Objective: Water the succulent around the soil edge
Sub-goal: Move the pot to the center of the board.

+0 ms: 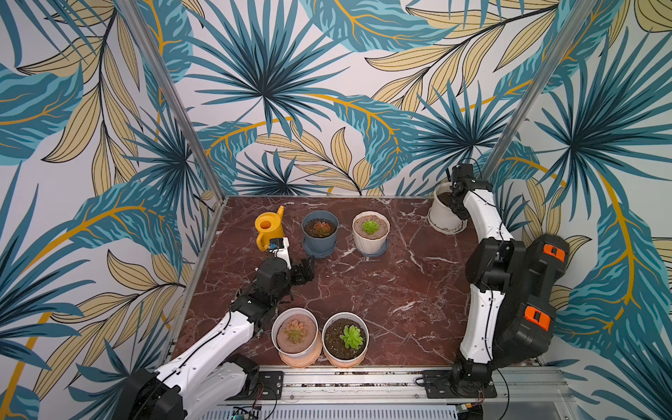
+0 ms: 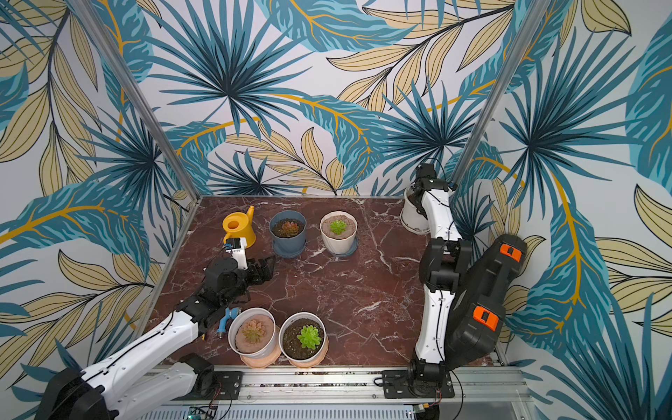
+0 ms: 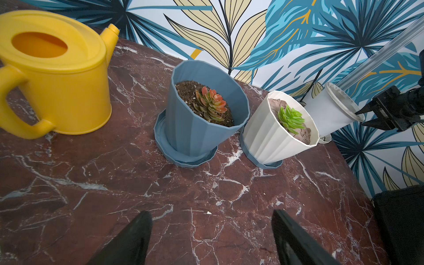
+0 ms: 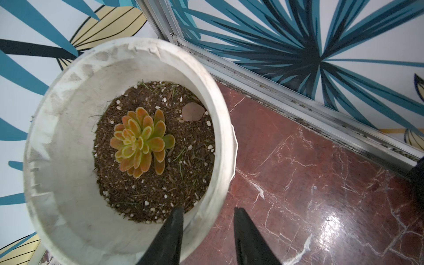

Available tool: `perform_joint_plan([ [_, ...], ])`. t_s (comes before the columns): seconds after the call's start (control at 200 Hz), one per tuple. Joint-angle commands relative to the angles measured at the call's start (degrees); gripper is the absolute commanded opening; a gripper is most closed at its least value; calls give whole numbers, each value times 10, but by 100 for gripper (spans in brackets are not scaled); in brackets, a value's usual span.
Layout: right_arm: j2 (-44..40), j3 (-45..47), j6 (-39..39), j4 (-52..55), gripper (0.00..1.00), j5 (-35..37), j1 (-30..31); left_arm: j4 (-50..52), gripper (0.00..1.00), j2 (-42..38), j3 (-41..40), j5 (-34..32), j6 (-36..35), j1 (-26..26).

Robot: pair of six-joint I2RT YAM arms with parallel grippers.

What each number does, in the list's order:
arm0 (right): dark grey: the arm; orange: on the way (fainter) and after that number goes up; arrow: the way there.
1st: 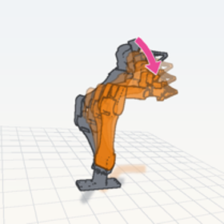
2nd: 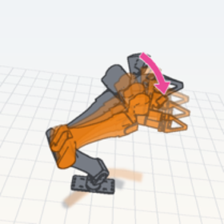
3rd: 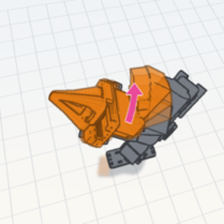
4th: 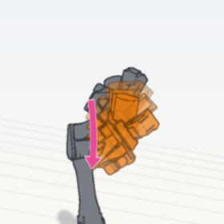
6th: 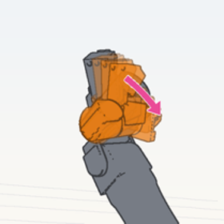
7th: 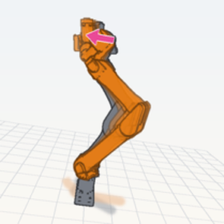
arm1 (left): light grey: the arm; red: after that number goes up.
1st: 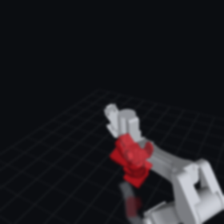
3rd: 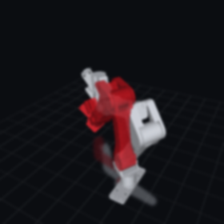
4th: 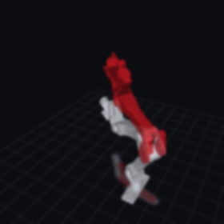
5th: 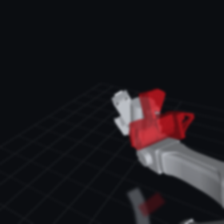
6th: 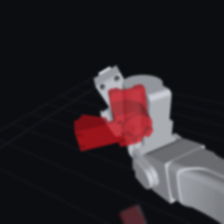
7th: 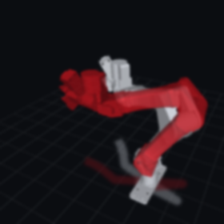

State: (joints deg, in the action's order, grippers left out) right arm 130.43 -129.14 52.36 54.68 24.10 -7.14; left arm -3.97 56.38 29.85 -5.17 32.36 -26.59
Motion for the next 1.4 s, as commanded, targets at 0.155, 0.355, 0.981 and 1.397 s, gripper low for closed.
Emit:
perform_joint_plan([
  [0.155, 21, 10, 21, -7, 41, -49, -14, 7, 86, -3, 18, -3, -9, -2],
  [0.355, 33, 8, 26, -14, 41, -69, -28, 7, 87, -3, 17, -5, -10, -2],
  [0.981, -35, 75, -61, 12, 2, -142, -35, 13, 87, -17, 18, -1, -6, -2],
  [1.397, -173, 247, -146, -22, 0, -199, 14, 13, 86, -29, 14, 4, 3, -3],
])
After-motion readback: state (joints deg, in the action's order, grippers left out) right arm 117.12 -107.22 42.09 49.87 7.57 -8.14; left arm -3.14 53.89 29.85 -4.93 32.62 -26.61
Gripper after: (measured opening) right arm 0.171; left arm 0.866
